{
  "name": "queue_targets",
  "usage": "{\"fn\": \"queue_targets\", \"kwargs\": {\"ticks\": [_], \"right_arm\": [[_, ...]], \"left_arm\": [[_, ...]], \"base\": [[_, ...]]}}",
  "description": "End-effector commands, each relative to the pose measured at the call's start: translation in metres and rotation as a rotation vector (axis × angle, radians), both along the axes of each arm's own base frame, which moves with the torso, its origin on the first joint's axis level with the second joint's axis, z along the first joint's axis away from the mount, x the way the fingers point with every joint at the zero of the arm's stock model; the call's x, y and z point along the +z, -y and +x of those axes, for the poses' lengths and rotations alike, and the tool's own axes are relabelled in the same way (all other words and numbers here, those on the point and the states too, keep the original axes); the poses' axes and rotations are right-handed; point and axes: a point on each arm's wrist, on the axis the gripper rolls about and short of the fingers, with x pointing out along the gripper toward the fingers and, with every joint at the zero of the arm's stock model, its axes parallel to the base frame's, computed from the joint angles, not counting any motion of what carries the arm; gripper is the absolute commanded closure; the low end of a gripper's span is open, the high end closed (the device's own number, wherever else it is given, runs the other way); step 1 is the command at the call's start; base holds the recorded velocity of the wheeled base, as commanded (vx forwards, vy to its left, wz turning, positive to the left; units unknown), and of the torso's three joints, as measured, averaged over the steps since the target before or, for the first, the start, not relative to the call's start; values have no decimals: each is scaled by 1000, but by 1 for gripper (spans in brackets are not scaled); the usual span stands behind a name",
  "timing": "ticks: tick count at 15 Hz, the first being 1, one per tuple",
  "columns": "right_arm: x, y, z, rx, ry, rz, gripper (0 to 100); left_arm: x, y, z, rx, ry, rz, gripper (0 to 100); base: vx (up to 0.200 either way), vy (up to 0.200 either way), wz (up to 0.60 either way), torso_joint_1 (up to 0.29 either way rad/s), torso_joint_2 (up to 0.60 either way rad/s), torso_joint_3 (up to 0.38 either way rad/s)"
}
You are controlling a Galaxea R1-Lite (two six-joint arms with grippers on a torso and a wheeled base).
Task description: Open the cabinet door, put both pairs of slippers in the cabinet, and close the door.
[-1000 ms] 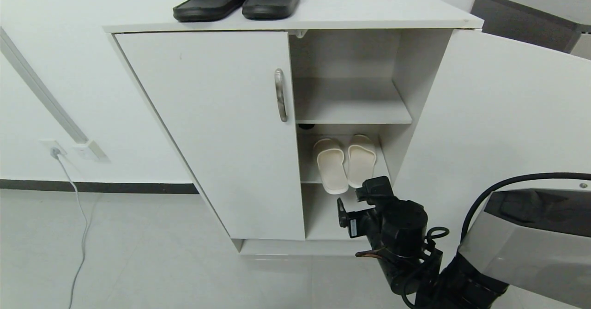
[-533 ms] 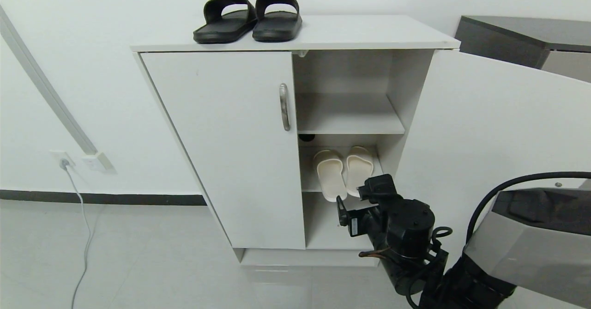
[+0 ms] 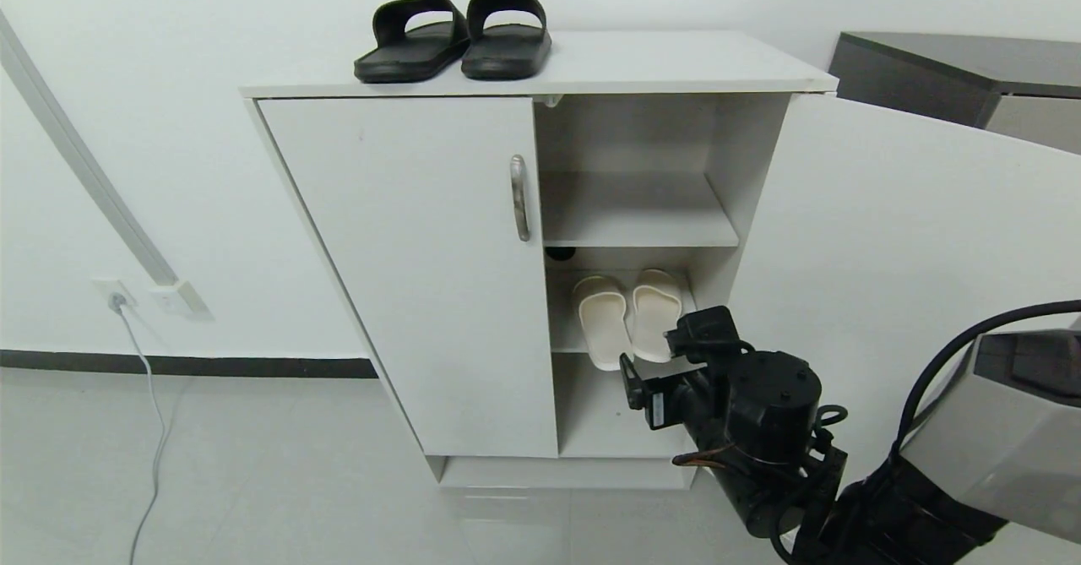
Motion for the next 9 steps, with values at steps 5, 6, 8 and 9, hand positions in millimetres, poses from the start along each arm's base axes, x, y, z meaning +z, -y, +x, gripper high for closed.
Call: {"fn": "queue_targets", "kwargs": {"ticks": [5,6,8,9], "right_arm": [[-2,5,-7,80,-8,-2,0],[-2,6,-7,89,-4,3,0],[-4,7,-8,109,-9,-2,0],[-4,7,-9,110,-8,-1,0]], "left_arm": [[0,0,0,0,-1,-2,100],[0,0,0,0,-1,-2,100],[0,0,0,0,-1,-2,100],[0,0,0,0,-1,-2,100]], "base": [[0,200,0,2,1,2],[0,200,0,2,2,7],[0,200,0,7,10,0],[0,200,0,-2,7,2]]}}
